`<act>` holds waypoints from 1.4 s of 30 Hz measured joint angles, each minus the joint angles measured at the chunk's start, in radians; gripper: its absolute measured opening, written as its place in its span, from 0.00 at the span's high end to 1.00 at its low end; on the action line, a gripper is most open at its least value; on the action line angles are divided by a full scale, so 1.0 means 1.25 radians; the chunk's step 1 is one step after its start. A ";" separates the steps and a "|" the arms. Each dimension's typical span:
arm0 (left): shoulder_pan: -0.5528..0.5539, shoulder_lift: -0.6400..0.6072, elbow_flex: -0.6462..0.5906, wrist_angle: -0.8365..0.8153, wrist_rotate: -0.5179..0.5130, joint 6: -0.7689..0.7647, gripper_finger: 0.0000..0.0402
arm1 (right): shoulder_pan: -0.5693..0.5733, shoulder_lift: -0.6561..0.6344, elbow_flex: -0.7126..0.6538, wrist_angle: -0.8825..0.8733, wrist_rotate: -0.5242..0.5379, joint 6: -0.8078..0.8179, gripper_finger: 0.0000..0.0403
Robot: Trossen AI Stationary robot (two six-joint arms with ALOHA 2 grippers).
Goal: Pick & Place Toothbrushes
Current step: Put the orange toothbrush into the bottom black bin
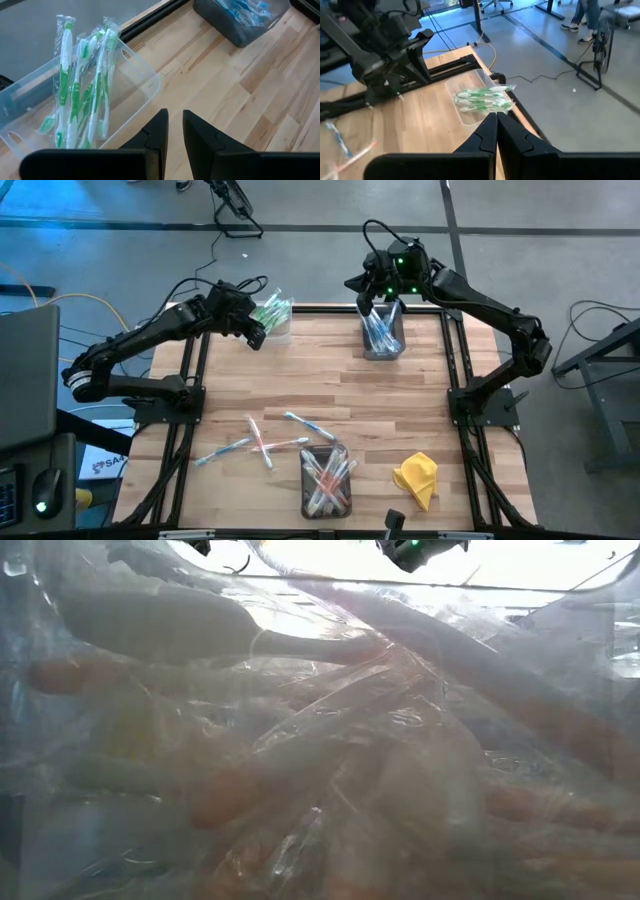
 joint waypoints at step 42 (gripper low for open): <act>-0.289 0.000 0.000 -0.211 0.185 -0.687 0.86 | 0.001 0.000 0.000 -0.018 0.001 0.006 0.99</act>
